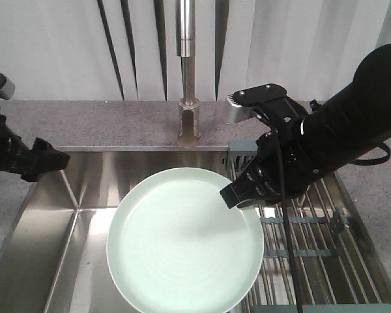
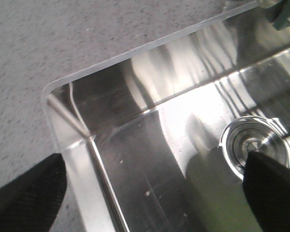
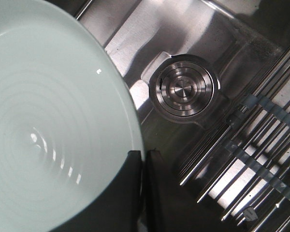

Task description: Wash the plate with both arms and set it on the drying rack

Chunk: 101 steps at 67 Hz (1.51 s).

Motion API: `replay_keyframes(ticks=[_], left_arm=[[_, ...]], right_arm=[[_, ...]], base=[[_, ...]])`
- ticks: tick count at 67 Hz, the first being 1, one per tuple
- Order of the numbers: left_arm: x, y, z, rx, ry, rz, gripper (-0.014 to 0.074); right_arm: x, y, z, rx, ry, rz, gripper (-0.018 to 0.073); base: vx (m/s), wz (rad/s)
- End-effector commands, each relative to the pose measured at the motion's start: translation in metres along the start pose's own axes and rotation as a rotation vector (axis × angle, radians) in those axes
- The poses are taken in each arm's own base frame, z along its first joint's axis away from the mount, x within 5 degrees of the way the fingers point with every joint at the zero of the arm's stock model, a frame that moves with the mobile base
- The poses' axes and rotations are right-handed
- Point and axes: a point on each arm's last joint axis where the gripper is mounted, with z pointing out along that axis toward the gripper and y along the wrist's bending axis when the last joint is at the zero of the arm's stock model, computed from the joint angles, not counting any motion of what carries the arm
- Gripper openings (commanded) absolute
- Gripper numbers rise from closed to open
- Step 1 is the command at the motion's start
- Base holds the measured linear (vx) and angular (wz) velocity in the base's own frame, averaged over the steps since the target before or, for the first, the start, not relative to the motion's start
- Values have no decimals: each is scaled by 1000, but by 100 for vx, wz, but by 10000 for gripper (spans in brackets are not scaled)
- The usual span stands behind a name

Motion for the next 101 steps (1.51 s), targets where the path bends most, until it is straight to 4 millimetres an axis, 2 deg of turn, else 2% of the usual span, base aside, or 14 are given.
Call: replay_keyframes(ticks=[1,13,40,55,68,101], left_arm=[[-22,-4,0,67,-110,82,673],[-37,0,26,182,-157,146,627],[-68,10,78,461,-245,291,622],[-86,14,97,564,-338,338,617],[-102,15,105,604,-374,380,610],[-134,-31,135,689,-428,486,604]], right_arm=[[-6,6,-20,-5,-99,-15,-1],[-6,6,-20,-5,-99,-15,-1],[-6,6,-20,-5,-99,-15,-1],[-6,6,-20,-5,-98,-15,-1],[-6,6,-20,-5,-98,-15,-1],[-6,6,-20,-5,-98,-15,-1]], base=[[0,0],[0,0],[0,0],[0,0],[0,0],[0,0]])
